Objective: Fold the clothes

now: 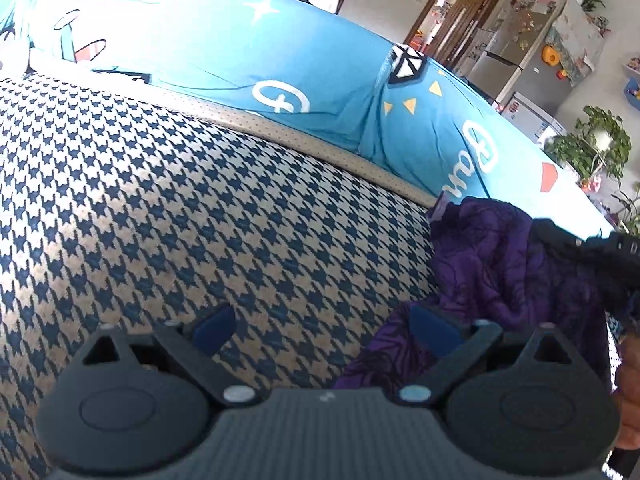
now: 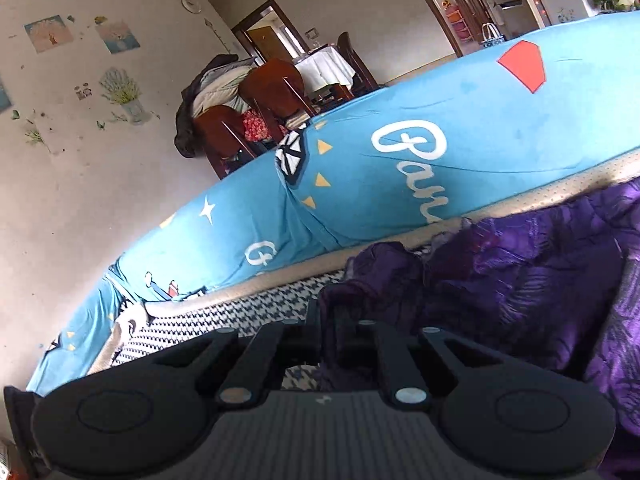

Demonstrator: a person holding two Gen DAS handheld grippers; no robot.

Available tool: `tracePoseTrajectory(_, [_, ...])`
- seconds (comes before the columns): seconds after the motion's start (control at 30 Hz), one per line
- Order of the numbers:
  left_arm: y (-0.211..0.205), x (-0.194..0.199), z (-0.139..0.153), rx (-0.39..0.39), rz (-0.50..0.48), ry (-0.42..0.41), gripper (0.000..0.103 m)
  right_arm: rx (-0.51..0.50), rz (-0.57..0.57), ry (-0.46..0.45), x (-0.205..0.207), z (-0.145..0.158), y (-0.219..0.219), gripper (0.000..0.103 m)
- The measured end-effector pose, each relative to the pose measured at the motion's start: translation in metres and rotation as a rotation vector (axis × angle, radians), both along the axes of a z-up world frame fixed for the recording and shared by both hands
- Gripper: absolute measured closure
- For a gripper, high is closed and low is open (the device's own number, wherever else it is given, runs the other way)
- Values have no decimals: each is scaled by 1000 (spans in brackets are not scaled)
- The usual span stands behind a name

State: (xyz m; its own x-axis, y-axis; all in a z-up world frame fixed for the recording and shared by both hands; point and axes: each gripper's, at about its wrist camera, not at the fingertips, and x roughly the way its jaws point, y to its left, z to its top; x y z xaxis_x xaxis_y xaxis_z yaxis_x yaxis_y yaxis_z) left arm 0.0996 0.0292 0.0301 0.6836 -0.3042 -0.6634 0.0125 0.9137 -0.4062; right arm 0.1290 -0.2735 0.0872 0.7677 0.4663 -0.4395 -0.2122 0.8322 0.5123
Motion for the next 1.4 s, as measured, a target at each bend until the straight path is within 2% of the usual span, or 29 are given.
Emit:
tracePoseTrajectory(0.47, [53, 6, 22, 18, 159, -62, 5, 73, 110, -91, 83, 60, 107, 95])
tracePoseTrajectory(0.7, [89, 1, 34, 63, 320, -105, 3, 70, 165, -28, 108, 34, 149, 95])
tracePoseTrajectory(0.9, [102, 4, 31, 84, 372, -83, 3, 68, 212, 26, 130, 12, 184, 89])
tracePoseTrajectory(1.03, [103, 1, 31, 82, 372, -79, 3, 66, 243, 61, 144, -3, 208, 85])
tracePoseTrajectory(1.23, [82, 6, 25, 56, 308, -57, 3, -24, 210, 20, 133, 0, 171, 79])
tracePoseTrajectory(1.4, [61, 9, 20, 56, 247, -43, 3, -148, 115, -3, 135, 0, 123, 72])
